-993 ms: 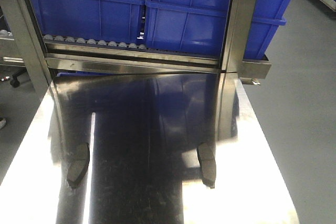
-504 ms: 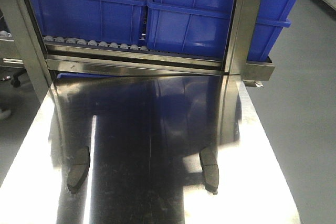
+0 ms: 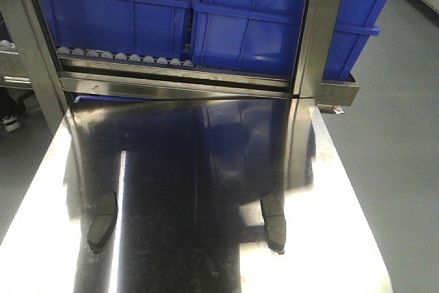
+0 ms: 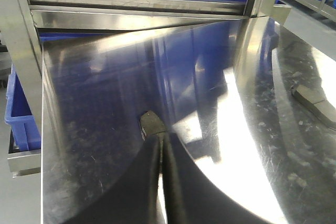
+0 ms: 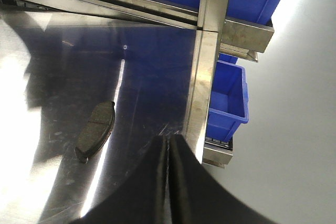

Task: Move and align brake pads A on conveyor
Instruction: 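Stop the base at the table edge facing the pads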

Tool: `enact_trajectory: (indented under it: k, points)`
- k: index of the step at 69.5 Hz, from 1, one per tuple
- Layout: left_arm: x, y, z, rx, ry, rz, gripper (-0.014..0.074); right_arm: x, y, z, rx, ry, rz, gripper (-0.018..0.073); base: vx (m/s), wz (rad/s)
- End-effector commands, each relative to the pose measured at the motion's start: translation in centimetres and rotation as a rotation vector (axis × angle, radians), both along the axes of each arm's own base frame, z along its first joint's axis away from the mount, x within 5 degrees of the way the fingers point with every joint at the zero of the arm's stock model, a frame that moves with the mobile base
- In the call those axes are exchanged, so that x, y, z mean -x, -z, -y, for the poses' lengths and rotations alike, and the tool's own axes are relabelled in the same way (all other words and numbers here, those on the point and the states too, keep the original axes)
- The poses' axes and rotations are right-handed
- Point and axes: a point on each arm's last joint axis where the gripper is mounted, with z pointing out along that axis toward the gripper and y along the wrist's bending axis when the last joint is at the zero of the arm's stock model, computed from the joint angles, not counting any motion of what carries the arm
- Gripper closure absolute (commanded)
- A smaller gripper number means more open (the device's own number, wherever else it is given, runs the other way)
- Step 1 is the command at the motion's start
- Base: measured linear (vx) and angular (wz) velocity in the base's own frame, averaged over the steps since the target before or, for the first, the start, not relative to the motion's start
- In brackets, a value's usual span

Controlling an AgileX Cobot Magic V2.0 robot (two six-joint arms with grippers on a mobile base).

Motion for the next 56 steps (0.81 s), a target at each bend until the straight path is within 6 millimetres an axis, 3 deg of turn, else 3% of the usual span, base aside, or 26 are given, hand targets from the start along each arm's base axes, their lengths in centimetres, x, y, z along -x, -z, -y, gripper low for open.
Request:
enact_trajectory:
  k: [1, 43, 50, 56]
  points:
    - [-0.19, -1.32, 0.2, 0.029, 0.015, 0.075, 0.0603, -0.24, -1.37, 0.04, -0.009, 0.007, 0.086, 0.0566, 0.0, 0.0]
    - [-0.2, -1.41, 0.23, 0.032, 0.017, 0.084, 0.0596, -0.24, -1.37, 0.04, -0.009, 0.007, 0.086, 0.0566, 0.0, 0.0]
    - [-0.21, -1.41, 0.23, 0.032, 0.017, 0.084, 0.0547, -0.24, -1.37, 0.04, -0.009, 0.007, 0.086, 0.0566, 0.0, 0.0]
    - [-0.21, -1.41, 0.23, 0.032, 0.017, 0.084, 0.0454, -0.24, -1.37, 0.04, -0.009, 0.007, 0.086, 0.0566, 0.0, 0.0]
